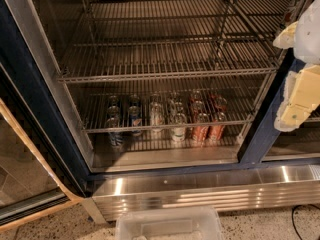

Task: Pick coke can from bottom shelf of fridge

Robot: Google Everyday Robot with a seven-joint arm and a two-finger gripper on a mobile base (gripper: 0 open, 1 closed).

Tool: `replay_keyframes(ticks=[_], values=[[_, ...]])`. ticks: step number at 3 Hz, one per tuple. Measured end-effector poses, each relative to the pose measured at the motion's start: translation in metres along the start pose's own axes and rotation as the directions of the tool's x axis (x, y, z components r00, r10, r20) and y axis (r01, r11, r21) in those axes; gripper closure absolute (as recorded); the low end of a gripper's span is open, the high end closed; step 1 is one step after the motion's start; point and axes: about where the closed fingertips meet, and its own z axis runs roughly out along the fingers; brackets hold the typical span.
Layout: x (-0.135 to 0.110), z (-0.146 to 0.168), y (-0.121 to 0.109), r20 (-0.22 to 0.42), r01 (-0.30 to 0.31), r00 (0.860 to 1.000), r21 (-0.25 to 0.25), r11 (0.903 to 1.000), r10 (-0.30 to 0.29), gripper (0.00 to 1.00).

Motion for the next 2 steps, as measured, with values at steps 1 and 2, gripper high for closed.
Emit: replay_keyframes(ticks=[1, 2], values=[[0.0000, 0.0000, 0.0000, 0.000, 0.000, 1.000, 0.000, 1.0000, 0.000, 0.00], [-0.0008, 0.0087, -0.0012, 0.009, -0.021, 1.000, 0.024, 0.9995, 0.021, 0.00]])
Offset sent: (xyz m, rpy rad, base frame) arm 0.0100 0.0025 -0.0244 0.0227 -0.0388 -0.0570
